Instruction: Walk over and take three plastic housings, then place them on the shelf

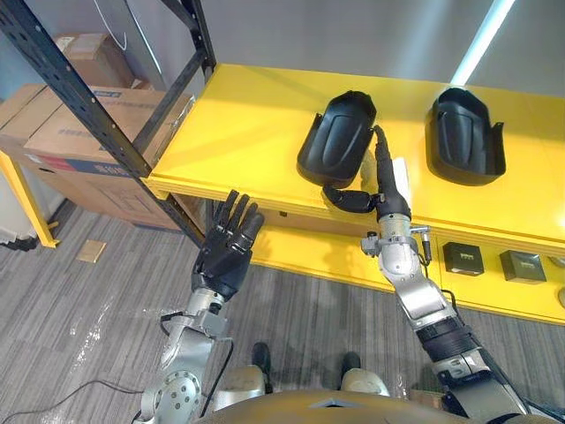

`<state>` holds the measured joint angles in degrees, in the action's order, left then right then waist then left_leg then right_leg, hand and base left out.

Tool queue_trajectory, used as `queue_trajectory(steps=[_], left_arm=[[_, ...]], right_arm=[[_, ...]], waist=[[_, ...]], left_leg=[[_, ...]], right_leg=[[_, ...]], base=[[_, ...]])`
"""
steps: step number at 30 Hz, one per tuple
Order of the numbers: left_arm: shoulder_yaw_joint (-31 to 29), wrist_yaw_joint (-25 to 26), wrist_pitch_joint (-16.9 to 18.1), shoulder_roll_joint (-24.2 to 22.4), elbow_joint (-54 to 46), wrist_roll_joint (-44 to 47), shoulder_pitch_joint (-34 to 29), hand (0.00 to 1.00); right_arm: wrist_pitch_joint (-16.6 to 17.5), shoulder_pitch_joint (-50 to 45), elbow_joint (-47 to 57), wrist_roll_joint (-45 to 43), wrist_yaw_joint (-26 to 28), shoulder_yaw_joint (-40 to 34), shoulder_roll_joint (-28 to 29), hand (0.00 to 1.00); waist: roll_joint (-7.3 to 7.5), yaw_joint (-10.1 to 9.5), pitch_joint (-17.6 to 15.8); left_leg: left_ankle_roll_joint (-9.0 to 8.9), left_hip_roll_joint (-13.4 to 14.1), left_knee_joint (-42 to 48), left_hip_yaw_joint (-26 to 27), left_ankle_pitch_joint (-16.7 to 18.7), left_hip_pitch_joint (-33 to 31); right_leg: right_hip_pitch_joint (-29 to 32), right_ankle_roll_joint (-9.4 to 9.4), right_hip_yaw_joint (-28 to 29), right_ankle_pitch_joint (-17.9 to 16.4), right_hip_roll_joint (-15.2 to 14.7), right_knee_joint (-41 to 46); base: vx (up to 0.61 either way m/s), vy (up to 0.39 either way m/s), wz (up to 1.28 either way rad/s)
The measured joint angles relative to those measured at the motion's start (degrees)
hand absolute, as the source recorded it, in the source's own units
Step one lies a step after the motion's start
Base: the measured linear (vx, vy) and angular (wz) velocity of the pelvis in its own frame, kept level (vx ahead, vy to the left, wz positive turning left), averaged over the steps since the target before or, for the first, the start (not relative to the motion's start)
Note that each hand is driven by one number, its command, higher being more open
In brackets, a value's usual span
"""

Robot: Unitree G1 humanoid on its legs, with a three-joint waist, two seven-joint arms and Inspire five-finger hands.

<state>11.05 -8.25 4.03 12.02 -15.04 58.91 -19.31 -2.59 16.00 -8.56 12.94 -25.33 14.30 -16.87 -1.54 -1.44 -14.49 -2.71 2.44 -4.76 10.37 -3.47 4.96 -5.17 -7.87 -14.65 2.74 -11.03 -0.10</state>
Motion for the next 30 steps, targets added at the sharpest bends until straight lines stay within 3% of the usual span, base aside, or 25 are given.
queue_trajectory(steps=[8,22,30], left_arm=[[0.4,-0.1,1.2,-0.5,1.4,2.2,2.9,1.00],[0.4,-0.6,1.5,-0.9,1.4,2.2,3.3,1.00],[-1.6,-0.5,2.8,-1.3,1.1,2.2,2.8,1.00]], right_arm=[[-4.5,8.5,-6.8,0.1,-4.2,-0.1,1.4,1.00],[-5.5,12.9,-8.8,0.0,-6.8,-0.4,1.4,1.00],[-3.7,-3.9,23.7,0.1,-5.1,-7.4,1.2,1.00]], waist=[[-0.80,0.03,-2.2],[-1.43,0.12,-4.2],[-1.03,0.96,-5.5]], left_leg=[[0.05,0.0,0.0,-0.8,-0.6,-0.5],[0.09,0.0,0.0,-1.3,-0.7,-0.8],[0.04,0.1,0.3,-0.1,-0.1,-1.6]], right_leg=[[0.2,0.07,-0.5,0.2,0.0,0.1],[0.3,0.12,-0.9,0.1,0.0,0.1],[1.4,0.13,-0.2,0.1,0.0,0.0]], base=[[-0.01,0.000,0.04],[0.00,0.001,0.01],[0.02,-0.001,-0.06]])
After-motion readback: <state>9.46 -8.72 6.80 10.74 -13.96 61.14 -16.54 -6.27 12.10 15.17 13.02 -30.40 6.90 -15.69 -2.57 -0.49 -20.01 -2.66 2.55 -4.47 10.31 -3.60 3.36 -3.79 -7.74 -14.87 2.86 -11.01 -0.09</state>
